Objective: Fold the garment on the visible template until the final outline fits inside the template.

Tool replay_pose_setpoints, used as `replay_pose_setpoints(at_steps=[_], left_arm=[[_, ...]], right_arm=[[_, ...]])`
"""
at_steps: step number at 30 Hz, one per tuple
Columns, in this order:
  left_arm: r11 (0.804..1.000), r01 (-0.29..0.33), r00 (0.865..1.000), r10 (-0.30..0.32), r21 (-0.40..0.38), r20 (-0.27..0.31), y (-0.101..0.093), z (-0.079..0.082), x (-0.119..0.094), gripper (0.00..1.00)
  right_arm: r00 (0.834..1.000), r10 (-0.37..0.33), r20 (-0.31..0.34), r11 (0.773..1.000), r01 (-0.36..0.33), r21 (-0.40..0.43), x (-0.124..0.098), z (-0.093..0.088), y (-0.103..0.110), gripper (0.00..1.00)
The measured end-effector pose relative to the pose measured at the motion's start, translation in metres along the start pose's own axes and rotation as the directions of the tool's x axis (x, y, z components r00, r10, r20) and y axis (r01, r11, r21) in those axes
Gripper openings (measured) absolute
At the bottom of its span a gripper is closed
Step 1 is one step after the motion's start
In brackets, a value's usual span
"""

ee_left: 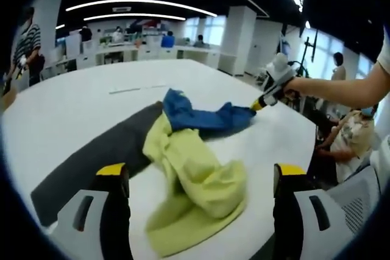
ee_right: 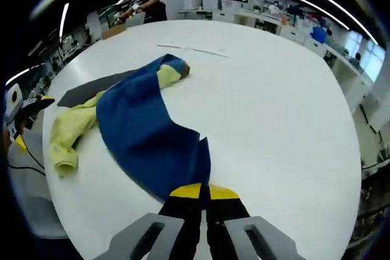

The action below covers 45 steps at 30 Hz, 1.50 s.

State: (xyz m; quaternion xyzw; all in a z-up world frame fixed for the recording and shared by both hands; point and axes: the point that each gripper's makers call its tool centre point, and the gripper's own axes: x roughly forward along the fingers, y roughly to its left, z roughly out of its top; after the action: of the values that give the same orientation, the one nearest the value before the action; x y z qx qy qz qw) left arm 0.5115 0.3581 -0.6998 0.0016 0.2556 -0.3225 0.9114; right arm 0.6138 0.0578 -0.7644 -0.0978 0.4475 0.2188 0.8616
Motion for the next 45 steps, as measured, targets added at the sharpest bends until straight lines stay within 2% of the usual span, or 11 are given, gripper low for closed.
replay_pose_setpoints(at_steps=[6, 15, 21, 25, 27, 30, 35, 39, 41, 43, 45], left_arm=[[1.0, -0.003, 1.0, 0.003, -0.002, 0.0, 0.0, 0.0, -0.001, 0.96], [1.0, -0.013, 1.0, 0.013, -0.003, 0.001, 0.002, -0.001, -0.003, 0.96], [1.0, -0.017, 1.0, 0.017, -0.009, 0.002, 0.003, -0.001, -0.005, 0.97], [1.0, -0.02, 1.0, 0.02, -0.01, 0.001, 0.003, -0.002, -0.005, 0.97], [1.0, -0.021, 1.0, 0.021, -0.013, 0.003, 0.004, -0.002, -0.006, 0.97], [1.0, -0.023, 1.0, 0.023, -0.016, 0.004, 0.005, -0.002, -0.006, 0.97], [0.999, -0.029, 1.0, 0.029, -0.014, 0.0, 0.011, -0.001, -0.005, 0.97], [0.999, -0.039, 0.999, 0.039, -0.011, 0.006, 0.018, 0.004, -0.004, 0.96], [0.999, -0.052, 0.999, 0.053, -0.012, 0.006, 0.025, 0.005, -0.004, 0.95], [0.998, -0.065, 0.998, 0.065, -0.016, 0.007, 0.034, 0.007, -0.004, 0.93], [0.997, -0.076, 0.997, 0.077, -0.023, 0.017, 0.043, 0.01, -0.003, 0.91]], right_arm=[[0.996, -0.077, 0.035, 0.991, 0.072, 0.114, -0.01, -0.005, -0.024, 0.0], [0.987, -0.155, 0.045, 0.969, 0.143, 0.202, -0.022, -0.019, -0.048, 0.0], [0.981, -0.19, 0.035, 0.949, 0.175, 0.262, -0.023, -0.027, -0.075, 0.0], [0.975, -0.22, 0.031, 0.933, 0.201, 0.3, -0.035, -0.036, -0.071, 0.0], [0.972, -0.234, 0.025, 0.924, 0.215, 0.315, -0.035, -0.04, -0.082, 0.0], [0.97, -0.243, 0.023, 0.917, 0.222, 0.332, -0.044, -0.046, -0.073, 0.0], [0.97, -0.242, 0.022, 0.913, 0.22, 0.342, -0.045, -0.049, -0.071, 0.0], [0.97, -0.24, 0.025, 0.914, 0.218, 0.343, -0.049, -0.049, -0.061, 0.0], [0.971, -0.238, 0.027, 0.915, 0.215, 0.341, -0.05, -0.049, -0.057, 0.0], [0.972, -0.234, 0.026, 0.916, 0.211, 0.342, -0.045, -0.048, -0.068, 0.0], [0.972, -0.233, 0.028, 0.916, 0.209, 0.344, -0.047, -0.049, -0.064, 0.0]])
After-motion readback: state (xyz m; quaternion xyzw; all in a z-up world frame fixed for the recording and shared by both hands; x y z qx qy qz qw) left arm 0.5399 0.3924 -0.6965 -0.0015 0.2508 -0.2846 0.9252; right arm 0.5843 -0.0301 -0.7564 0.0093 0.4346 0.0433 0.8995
